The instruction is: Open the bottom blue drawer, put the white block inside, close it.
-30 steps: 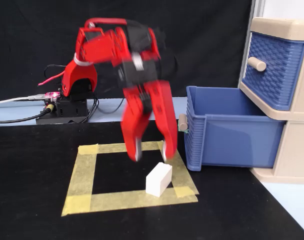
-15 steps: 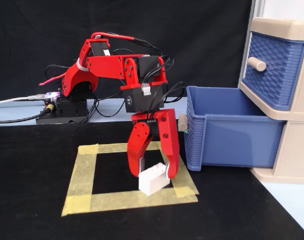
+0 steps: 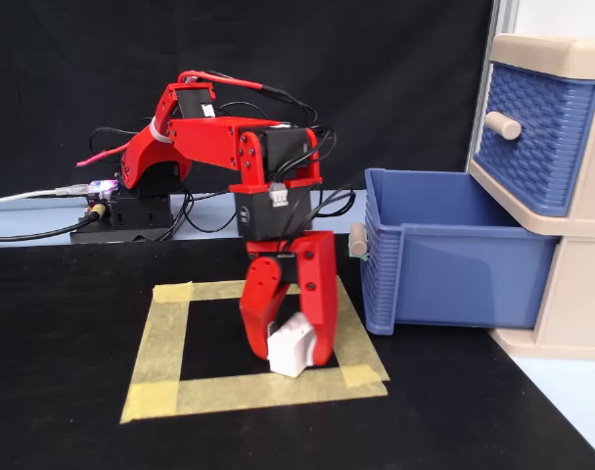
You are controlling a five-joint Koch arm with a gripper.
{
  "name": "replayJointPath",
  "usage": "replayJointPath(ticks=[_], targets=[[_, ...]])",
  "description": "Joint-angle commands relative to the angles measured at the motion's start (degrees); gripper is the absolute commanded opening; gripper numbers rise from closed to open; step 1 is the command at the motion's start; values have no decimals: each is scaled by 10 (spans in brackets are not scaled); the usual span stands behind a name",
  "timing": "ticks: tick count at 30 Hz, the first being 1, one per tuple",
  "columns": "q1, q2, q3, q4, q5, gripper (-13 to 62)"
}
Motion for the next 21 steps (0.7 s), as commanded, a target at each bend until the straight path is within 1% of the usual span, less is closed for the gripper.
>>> replayJointPath(ticks=[1,3,8,10,11,13,16,21], targets=[[8,43,-13,17,1,-80],[10,85,-14,27,2,-80],[-6,279,-41,92,5,-80],[-48,316,-59,98,-3,-80],[-96,328,-69,95,-20,-80],[-162,337,-97,88,-81,-80],[-229,317,-137,57,-163,-78],[-316,230,-142,10,-178,-76]])
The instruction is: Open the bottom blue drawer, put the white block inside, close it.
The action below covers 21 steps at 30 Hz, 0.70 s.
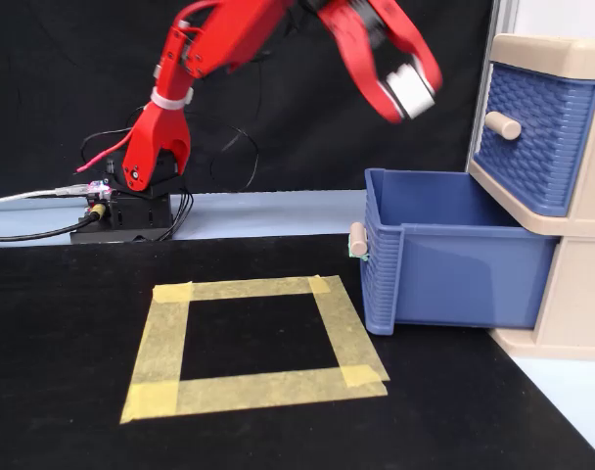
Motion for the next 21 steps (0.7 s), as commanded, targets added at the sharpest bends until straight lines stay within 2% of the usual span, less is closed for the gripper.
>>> replayJointPath(ticks=[1,4,5,8,9,13,18,21], targets=[[-19,-10,-18,-23,-14,-76],[-18,-50,-16,-17,-10,-69],[-18,-65,-16,-17,-9,-32],[-18,-108,-16,-10,-11,268],[-18,-115,-17,-6,-11,323],[-18,-89,-29,19,-11,340],[-5,77,-31,141,-9,340],[57,134,19,251,48,339]])
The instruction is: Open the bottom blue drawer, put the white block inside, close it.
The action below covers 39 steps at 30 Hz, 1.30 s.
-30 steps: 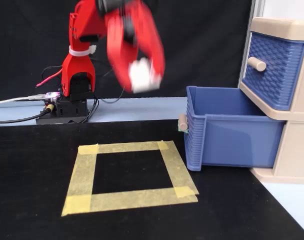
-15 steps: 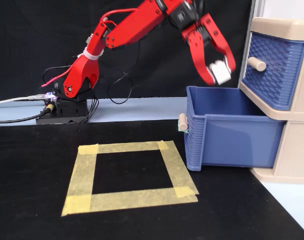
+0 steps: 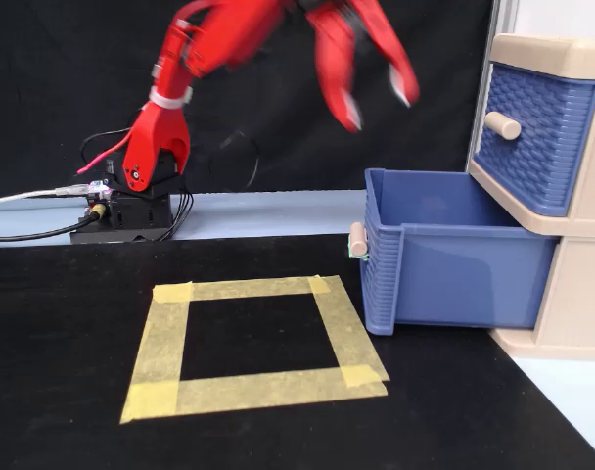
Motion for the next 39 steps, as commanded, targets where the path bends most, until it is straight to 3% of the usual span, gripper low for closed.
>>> replayJointPath(ticks=[1,5,7,15,24,27,32,35,39], targets=[[33,32,40,63,70,339],[64,29,232,35,155,338],[52,-25,274,-62,152,337],[-49,-217,139,-421,47,342],[-64,-340,-19,-469,40,345],[-56,-303,-26,-374,40,346],[51,-104,-23,-11,62,341],[158,-8,19,72,190,339],[283,102,258,62,414,337]])
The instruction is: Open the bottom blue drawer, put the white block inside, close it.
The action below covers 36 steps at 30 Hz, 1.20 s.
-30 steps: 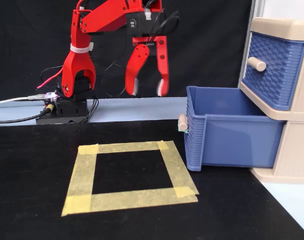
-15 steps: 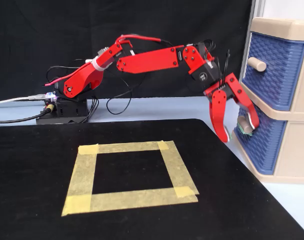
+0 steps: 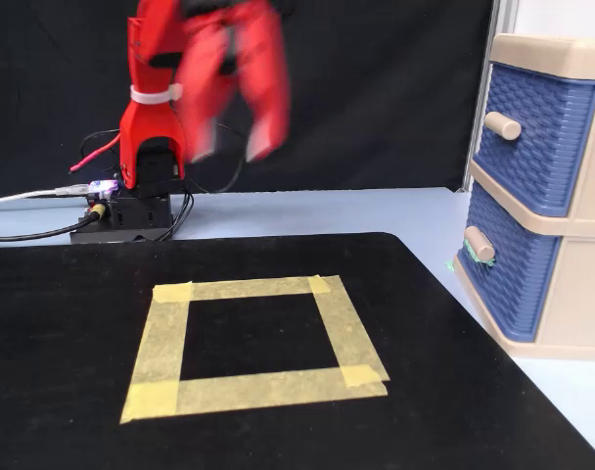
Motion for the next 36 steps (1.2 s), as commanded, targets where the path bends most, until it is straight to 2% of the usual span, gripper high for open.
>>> replayJointPath(ticks=[1,4,10,12,15,22,36], targets=[[35,66,62,22,122,337],[97,153,294,-63,215,337],[106,358,767,-300,234,341],[106,442,890,-348,236,341],[106,556,993,-344,245,344],[106,548,985,-178,275,345],[112,548,983,-174,298,343]])
